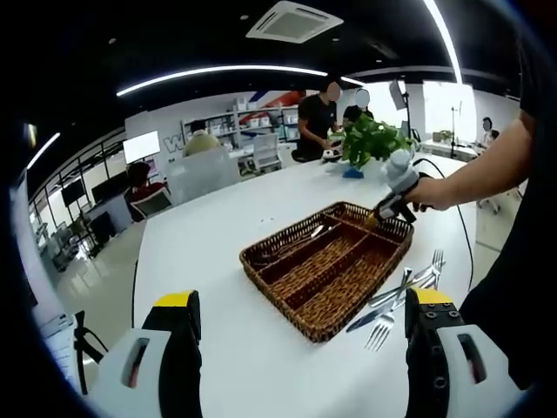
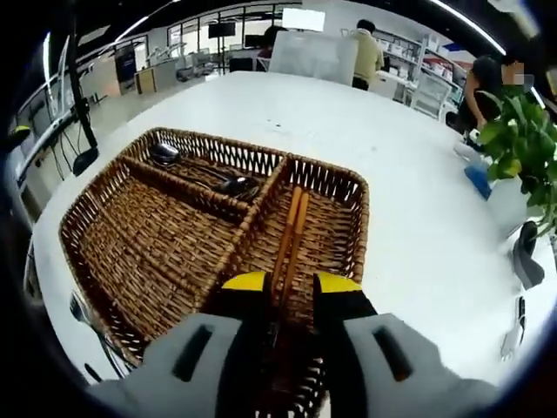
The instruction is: Arrange the knives, forks, and spoons in their matching storage slots by inserting each utensil handle-first until every utensil is classified and aligned in the correct compartment
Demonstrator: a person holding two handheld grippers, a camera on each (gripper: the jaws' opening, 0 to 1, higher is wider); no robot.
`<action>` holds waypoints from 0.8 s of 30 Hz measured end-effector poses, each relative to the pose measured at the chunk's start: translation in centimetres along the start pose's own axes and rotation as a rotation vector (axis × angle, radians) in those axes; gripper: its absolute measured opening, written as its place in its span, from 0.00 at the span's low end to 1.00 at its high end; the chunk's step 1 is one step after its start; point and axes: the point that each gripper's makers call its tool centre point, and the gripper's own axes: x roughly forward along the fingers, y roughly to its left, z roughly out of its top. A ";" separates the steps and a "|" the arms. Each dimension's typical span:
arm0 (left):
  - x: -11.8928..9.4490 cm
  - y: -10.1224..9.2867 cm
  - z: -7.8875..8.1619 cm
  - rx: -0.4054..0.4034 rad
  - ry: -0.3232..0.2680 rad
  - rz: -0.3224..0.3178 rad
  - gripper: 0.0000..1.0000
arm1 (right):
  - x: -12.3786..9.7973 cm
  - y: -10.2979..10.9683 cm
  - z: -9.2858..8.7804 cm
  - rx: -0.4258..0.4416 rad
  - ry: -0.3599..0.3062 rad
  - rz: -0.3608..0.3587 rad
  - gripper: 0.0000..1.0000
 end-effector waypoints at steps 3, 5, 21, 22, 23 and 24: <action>0.0 -0.1 0.1 0.002 -0.003 -0.002 1.00 | -0.9 -0.5 0.7 -0.031 -0.034 -0.002 0.34; 0.1 -0.2 0.2 0.000 -0.007 -0.005 1.00 | -1.5 -0.7 1.3 -0.040 -0.063 -0.003 0.42; 0.1 -0.3 1.1 0.011 -0.022 -0.012 1.00 | -7.5 -0.5 6.0 -0.106 -0.317 0.087 1.00; 0.1 -0.3 1.1 0.011 -0.022 -0.012 1.00 | -8.0 -0.5 6.0 -0.109 -0.328 0.088 1.00; 0.1 -0.3 1.0 0.011 -0.021 -0.012 1.00 | -8.4 -0.5 6.0 -0.111 -0.330 0.086 1.00; 0.1 -0.2 1.1 0.009 -0.022 -0.011 1.00 | -9.0 -0.4 6.1 -0.120 -0.346 0.087 1.00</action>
